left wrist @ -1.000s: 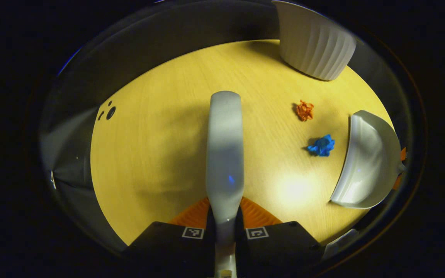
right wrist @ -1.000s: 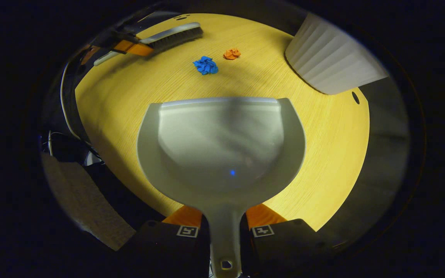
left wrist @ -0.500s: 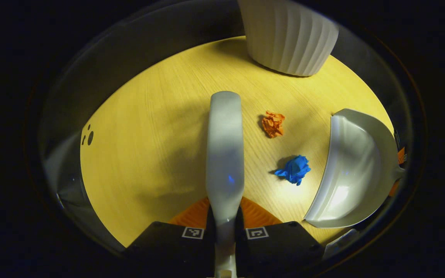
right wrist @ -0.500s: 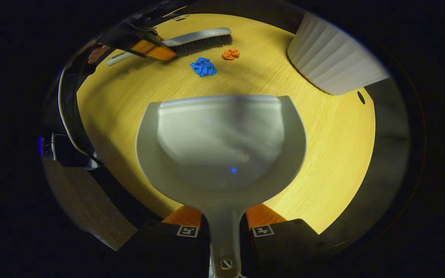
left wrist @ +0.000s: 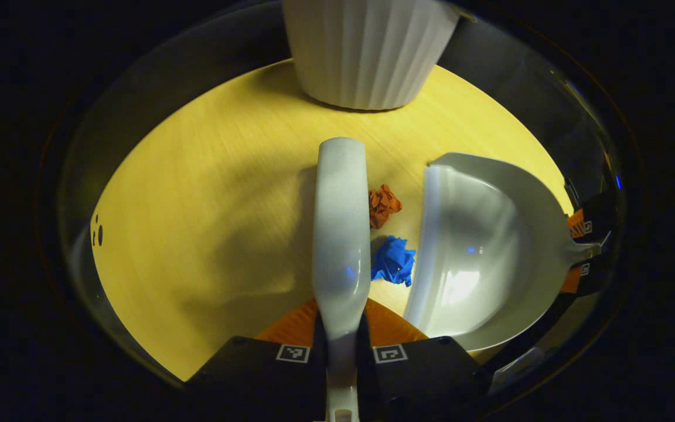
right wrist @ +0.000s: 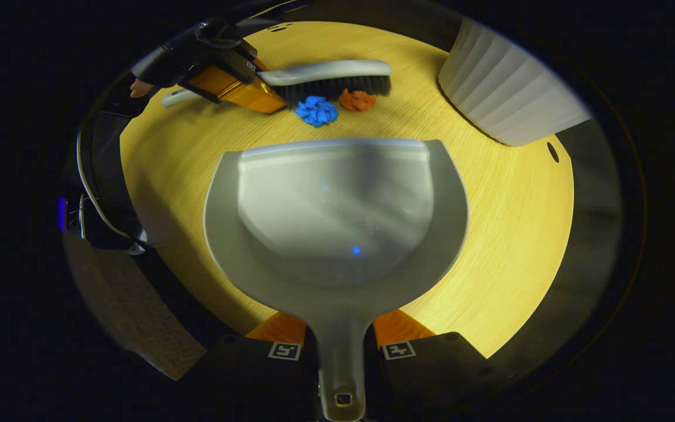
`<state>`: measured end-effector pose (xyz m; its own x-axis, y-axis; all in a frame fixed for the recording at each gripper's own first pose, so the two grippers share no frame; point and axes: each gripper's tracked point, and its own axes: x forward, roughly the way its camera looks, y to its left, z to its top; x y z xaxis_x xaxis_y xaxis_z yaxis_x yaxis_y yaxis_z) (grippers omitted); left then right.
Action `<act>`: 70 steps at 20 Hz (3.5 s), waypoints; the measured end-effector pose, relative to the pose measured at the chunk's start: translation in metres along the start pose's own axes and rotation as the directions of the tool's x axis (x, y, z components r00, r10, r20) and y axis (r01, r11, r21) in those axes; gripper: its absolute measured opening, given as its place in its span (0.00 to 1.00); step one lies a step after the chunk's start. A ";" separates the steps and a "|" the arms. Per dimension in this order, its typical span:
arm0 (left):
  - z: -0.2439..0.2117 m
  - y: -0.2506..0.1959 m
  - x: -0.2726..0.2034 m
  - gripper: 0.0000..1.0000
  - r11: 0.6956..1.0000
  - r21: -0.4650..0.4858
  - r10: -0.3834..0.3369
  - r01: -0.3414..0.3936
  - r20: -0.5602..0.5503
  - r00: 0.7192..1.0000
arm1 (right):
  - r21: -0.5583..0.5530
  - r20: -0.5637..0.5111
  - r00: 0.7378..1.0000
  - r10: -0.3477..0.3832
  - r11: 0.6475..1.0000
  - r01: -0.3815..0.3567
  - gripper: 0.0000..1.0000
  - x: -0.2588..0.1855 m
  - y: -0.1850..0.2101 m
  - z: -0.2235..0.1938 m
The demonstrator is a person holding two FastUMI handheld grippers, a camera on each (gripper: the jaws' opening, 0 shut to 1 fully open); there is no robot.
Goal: Pick up the small broom and dustpan from the desktop, sweep the trash into the dustpan with the broom, and then empty the trash into the garbage bin.
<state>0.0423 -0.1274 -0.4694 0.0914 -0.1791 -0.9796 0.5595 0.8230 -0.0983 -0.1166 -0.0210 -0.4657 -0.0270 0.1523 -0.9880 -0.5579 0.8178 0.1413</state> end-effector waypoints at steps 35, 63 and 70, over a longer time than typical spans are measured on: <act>-0.141 0.019 -0.067 0.25 0.953 -0.300 -0.028 0.051 0.083 0.996 | 0.527 0.173 0.954 -0.246 0.841 0.121 0.40 -0.186 -0.050 -0.033; -0.218 0.025 -0.060 0.25 0.937 -0.335 -0.075 0.102 0.093 0.993 | 0.327 -0.115 0.886 -0.450 0.825 0.461 0.35 -0.309 -0.229 0.132; -0.217 0.027 -0.059 0.25 0.941 -0.322 -0.077 0.104 0.095 0.992 | 0.297 -0.149 0.889 -0.432 0.838 0.457 0.30 -0.309 -0.226 0.129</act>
<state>-0.1273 0.0221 -0.4524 0.1262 -0.2926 -0.9479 0.2703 0.9295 -0.2509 0.1245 -0.1812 -0.1840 0.0934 -0.3009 -0.9491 -0.2337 0.9200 -0.3147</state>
